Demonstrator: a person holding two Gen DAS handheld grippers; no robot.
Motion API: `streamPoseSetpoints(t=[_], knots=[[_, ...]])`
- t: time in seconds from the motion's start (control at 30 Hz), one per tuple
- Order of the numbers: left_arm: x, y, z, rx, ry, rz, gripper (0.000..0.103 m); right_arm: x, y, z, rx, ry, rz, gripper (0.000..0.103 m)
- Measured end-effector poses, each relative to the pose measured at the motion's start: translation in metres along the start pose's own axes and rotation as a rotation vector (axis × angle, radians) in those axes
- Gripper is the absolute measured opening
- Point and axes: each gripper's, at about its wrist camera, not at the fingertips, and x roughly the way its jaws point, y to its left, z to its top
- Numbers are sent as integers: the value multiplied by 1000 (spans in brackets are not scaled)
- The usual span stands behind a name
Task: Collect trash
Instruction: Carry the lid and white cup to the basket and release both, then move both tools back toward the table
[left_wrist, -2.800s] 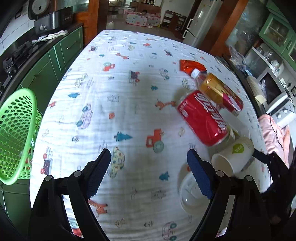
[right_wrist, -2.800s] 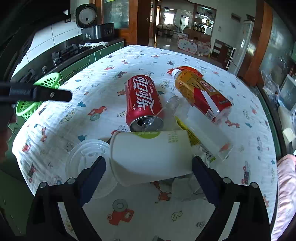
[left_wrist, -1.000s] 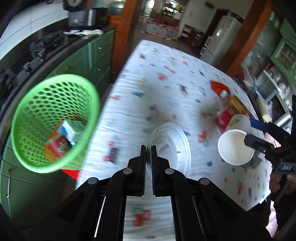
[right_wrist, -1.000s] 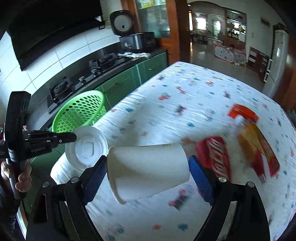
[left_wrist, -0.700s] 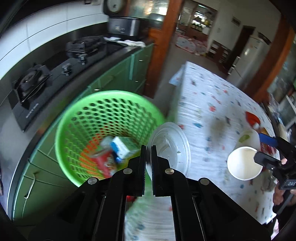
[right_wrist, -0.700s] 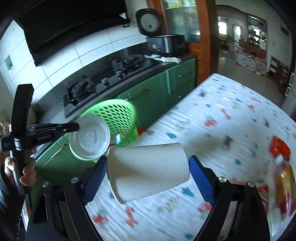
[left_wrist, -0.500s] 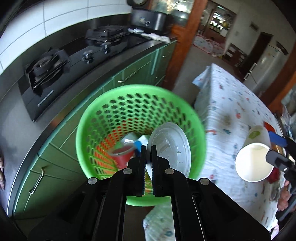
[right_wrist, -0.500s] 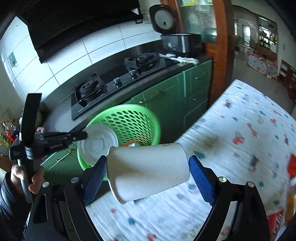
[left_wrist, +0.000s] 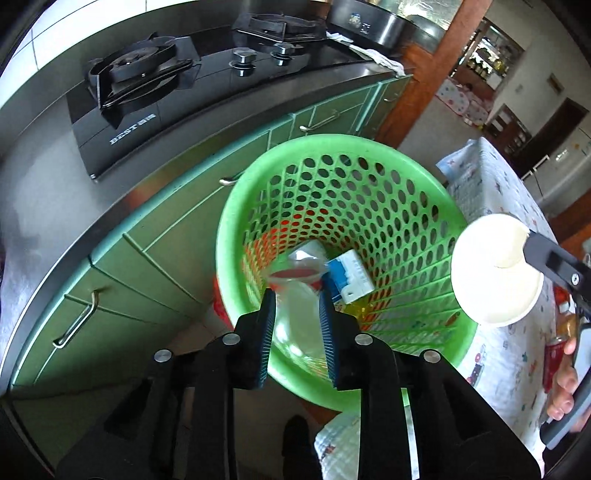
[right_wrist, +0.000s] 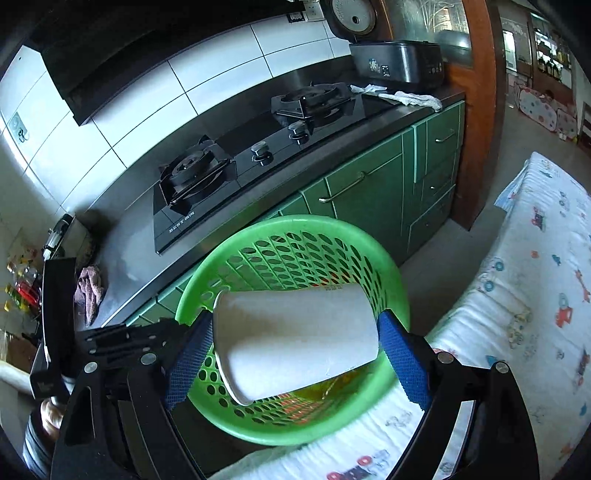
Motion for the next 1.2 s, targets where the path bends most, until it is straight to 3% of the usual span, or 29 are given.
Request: streamPoseSetpoints(t=[0.07,0.43,0.87,0.9,0.97,1.13,1.2], knots=[[-1,4,-1,-5,-5,4,39,2,2,0,1,-2,7,86],[-14,4,-3,-29,-24,-4,40,-18,-3,-7,-9,-24,2,89],[-33,-48,-26,48,-45,-20,40,-84,-28,-57,-37,-57,-141,89],[-35,-55,-28,60,-46,-19,42,-88,-29,-61,-42,-61,-151,89],[-41,-68,-34,79,-64,-14,68,-99,-32,-71,-50,-69,-178,89],[-50,-103,-47,140,-83,-42,69,-133,-43,-107,-57,-88,-256,89],[-51,-119,-53,165,-83,-55,76,-146,-50,-121,-44,-88,-274,89]])
